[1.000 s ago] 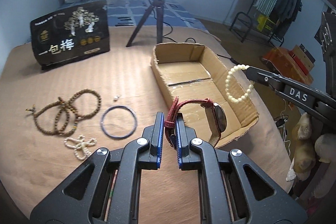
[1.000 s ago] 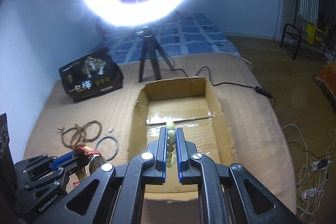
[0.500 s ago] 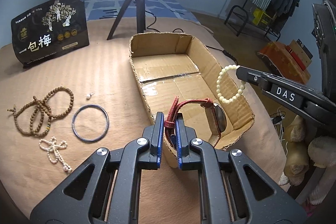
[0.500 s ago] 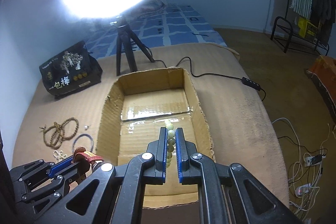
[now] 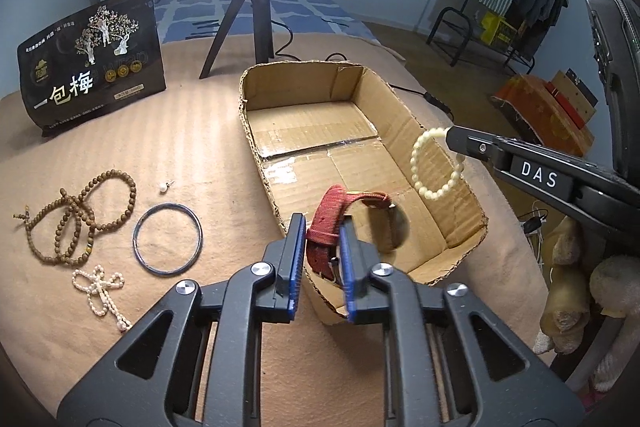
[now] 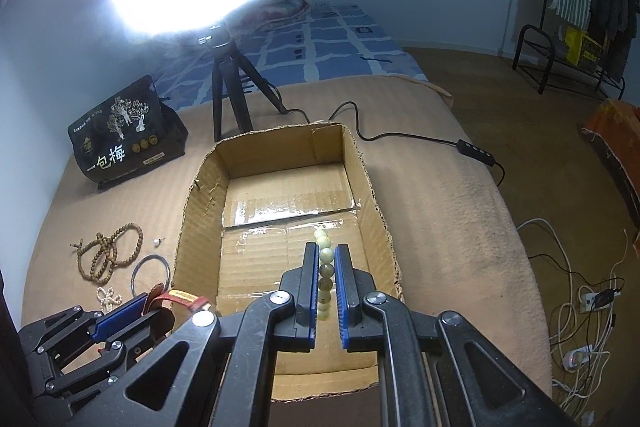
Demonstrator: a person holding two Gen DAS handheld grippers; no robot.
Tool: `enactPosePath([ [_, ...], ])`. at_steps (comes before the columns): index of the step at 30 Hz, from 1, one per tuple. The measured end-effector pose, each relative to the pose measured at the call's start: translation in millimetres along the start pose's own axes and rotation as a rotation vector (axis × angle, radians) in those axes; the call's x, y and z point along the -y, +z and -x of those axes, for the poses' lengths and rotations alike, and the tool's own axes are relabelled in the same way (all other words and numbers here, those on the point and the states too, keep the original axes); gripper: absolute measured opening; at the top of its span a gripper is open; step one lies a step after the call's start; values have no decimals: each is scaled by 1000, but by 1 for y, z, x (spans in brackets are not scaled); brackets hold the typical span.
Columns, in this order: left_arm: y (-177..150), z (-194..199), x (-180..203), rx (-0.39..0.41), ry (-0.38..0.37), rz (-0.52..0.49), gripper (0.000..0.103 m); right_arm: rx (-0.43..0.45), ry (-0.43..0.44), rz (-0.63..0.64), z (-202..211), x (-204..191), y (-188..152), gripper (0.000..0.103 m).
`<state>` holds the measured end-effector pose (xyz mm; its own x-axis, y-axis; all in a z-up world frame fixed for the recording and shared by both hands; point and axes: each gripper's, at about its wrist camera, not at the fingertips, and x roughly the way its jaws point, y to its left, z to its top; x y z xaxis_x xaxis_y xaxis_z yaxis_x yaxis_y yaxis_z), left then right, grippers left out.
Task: Organize jewelry
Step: 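Lift and carry the watch with left gripper while right gripper carries the bracelet to the box, then open left gripper to drop the watch in the box while right gripper drops the bracelet, then move left gripper to the brown wooden bead strand while right gripper approaches the blue bangle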
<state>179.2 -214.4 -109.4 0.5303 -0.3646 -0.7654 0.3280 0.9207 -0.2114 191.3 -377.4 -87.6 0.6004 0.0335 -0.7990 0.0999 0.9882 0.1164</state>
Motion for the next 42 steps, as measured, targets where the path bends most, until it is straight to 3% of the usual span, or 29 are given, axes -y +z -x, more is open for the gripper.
enactPosePath([
  [1, 0, 0, 0, -1, 4, 0, 33, 5, -10, -3, 1, 0, 0, 29],
  [3, 0, 2, 0, 9, 19, 1, 47, 19, -20, -6, 4, 1, 0, 43],
  [7, 0, 5, 0, 15, 25, -4, 47, 30, -33, -3, 6, 1, 0, 58],
  [13, -1, 7, -2, 14, 35, -12, 47, 40, -39, -8, 9, 2, 1, 68],
  [26, -1, 28, -27, 33, 68, -22, 48, 55, 0, -10, 17, -13, 0, 70],
  [33, 0, 43, -72, 27, 113, 27, 48, 54, 42, 25, 20, -38, -1, 70],
  [37, 3, 52, -103, 26, 132, 74, 58, 43, 69, 45, 19, -53, -3, 70],
  [42, 5, 62, -144, 28, 151, 143, 58, 23, 101, 78, 19, -75, -5, 70],
])
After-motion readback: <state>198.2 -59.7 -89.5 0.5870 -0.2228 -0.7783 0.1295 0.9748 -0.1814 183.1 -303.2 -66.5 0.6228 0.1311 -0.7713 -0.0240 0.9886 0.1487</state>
